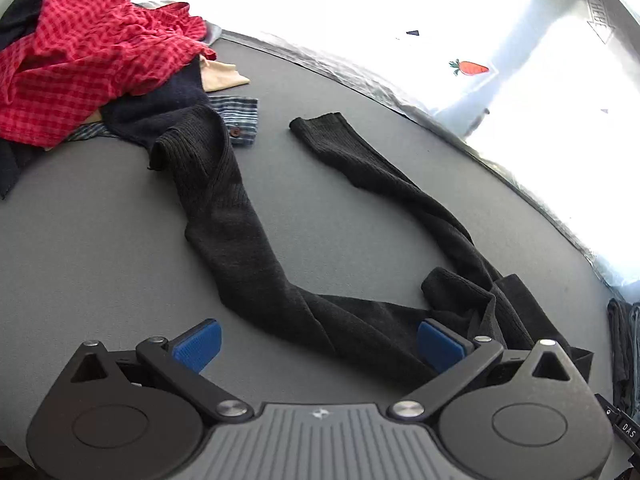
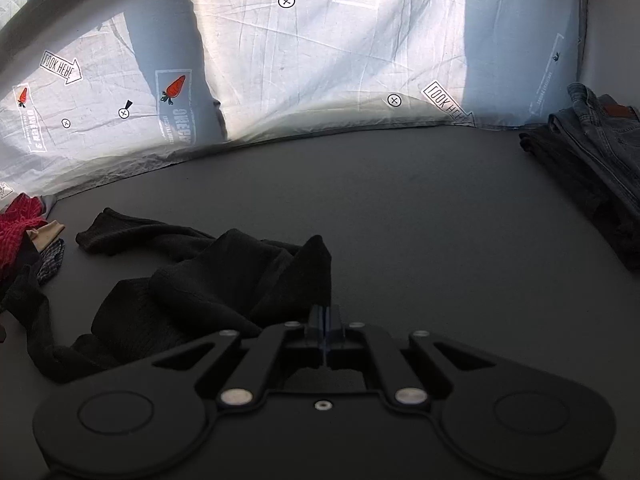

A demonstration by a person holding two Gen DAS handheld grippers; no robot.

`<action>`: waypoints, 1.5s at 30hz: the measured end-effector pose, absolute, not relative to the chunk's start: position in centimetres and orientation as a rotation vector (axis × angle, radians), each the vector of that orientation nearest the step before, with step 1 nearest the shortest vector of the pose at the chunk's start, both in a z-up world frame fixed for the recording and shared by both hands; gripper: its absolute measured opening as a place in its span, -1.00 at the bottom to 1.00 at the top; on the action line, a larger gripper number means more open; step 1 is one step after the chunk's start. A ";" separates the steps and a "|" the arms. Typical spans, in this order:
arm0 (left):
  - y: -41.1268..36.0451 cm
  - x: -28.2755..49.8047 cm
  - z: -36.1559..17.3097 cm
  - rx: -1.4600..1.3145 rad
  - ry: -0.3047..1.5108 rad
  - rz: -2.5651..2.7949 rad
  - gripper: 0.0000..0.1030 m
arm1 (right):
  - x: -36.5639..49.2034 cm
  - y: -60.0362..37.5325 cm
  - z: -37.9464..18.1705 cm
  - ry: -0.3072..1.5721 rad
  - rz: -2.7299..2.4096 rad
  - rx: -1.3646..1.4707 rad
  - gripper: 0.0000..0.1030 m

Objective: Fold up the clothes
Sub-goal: 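Pull the dark grey sweater out of the heap with both grippers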

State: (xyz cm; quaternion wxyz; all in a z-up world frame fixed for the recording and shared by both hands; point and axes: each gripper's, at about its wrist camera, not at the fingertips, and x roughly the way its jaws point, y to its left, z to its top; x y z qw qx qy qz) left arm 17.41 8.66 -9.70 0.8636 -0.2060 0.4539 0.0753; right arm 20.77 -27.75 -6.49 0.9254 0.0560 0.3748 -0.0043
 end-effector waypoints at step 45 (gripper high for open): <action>-0.7 33.1 -16.4 -0.443 1.258 -0.092 -0.53 | 38.5 -26.2 -15.5 1.022 0.515 0.080 -0.68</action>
